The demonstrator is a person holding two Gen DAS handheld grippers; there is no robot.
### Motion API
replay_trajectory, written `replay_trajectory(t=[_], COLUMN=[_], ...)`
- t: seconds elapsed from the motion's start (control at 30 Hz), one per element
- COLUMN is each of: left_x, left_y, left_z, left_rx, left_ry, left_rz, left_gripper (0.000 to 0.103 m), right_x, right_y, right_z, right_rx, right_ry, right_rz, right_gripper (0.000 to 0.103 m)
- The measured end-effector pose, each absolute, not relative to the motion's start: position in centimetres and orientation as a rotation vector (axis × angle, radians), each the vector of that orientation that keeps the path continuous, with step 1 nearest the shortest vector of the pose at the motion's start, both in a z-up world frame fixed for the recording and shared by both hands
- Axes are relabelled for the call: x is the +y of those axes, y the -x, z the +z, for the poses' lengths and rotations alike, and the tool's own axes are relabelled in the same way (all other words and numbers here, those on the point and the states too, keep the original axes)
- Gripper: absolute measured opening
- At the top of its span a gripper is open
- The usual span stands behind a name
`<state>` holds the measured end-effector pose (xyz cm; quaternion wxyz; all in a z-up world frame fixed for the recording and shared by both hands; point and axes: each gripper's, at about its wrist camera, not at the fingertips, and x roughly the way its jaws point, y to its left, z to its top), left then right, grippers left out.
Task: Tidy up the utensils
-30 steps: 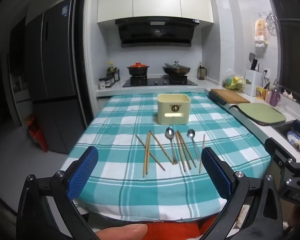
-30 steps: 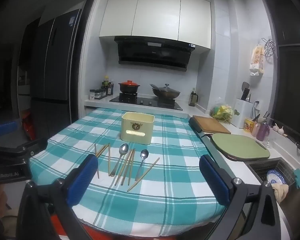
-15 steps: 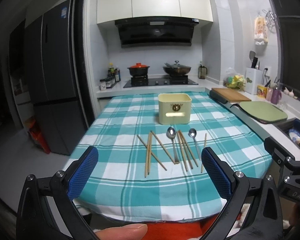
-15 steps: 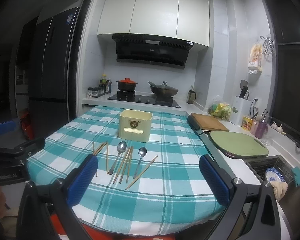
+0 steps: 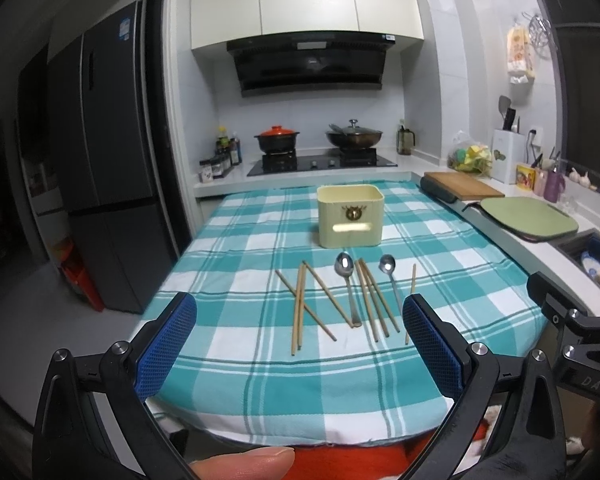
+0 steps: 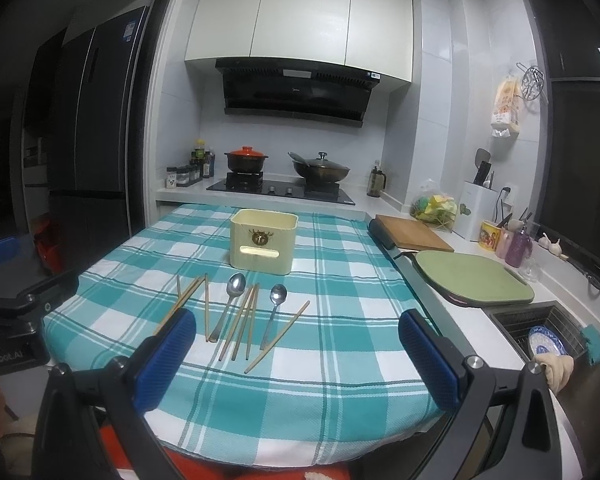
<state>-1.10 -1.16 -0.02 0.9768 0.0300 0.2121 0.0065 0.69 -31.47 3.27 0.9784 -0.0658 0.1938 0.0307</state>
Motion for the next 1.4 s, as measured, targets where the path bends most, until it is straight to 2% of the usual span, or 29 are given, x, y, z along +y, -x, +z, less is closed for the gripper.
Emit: replay_trajectory(t=[1.4], left_x=[-1.7], left_y=[-1.3], left_z=[-0.9], left_rx=[0.507], left_ry=[-0.058], left_rz=[-0.049], left_gripper=[0.103], right_x=[-32.0], right_y=[-2.4], right_z=[2.4], right_rx=[0.439], right_ry=[0.124], right_rz=[0.032], right_gripper=[0.103])
